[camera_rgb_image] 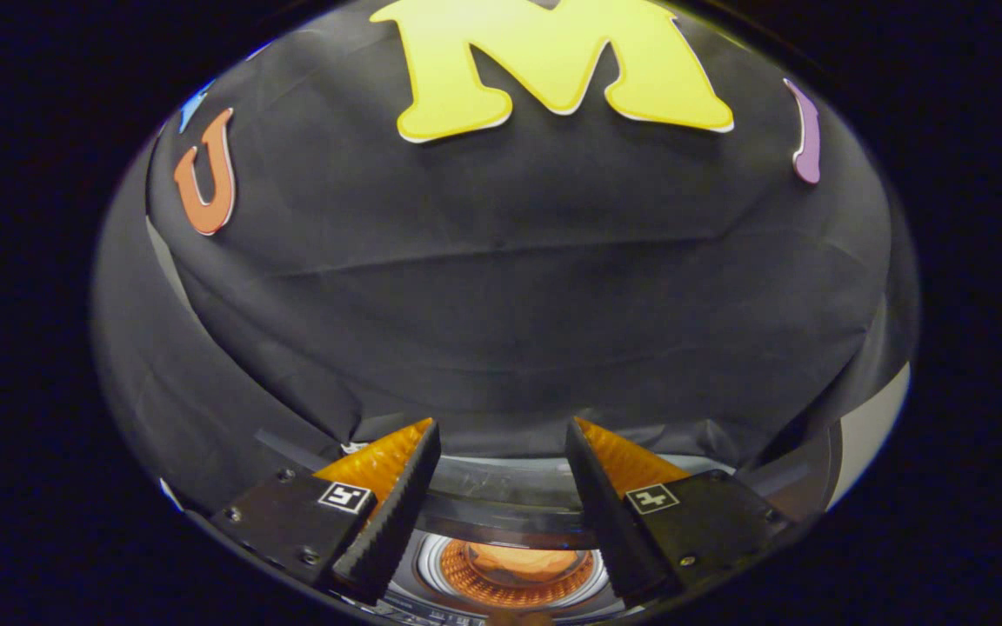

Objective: Put the clothes into the washing machine and then close the washing machine lid.

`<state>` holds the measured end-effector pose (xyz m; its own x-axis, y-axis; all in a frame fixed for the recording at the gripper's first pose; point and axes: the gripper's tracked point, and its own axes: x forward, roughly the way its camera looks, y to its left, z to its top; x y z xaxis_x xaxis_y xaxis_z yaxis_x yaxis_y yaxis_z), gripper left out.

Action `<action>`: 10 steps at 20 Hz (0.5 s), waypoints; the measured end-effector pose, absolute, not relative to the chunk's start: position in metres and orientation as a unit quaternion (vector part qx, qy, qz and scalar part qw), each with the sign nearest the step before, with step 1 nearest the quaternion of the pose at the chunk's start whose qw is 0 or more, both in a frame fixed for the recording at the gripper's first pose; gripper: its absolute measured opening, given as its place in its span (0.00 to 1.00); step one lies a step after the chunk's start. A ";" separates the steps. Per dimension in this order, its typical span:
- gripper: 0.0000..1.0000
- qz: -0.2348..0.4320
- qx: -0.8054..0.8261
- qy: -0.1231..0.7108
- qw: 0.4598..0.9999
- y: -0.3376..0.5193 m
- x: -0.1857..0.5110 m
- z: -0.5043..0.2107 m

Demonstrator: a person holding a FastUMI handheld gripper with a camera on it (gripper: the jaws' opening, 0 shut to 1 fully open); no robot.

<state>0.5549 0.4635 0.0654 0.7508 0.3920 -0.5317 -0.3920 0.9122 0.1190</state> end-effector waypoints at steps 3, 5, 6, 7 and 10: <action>0.92 0.212 0.000 0.260 0.942 0.461 0.550 0.066; 0.92 0.212 0.000 0.249 0.945 0.461 0.548 0.067; 0.92 0.213 -0.001 0.243 0.946 0.462 0.550 0.068; 0.92 0.214 -0.001 0.238 0.947 0.461 0.551 0.068; 0.92 0.215 -0.002 0.222 0.951 0.461 0.548 0.070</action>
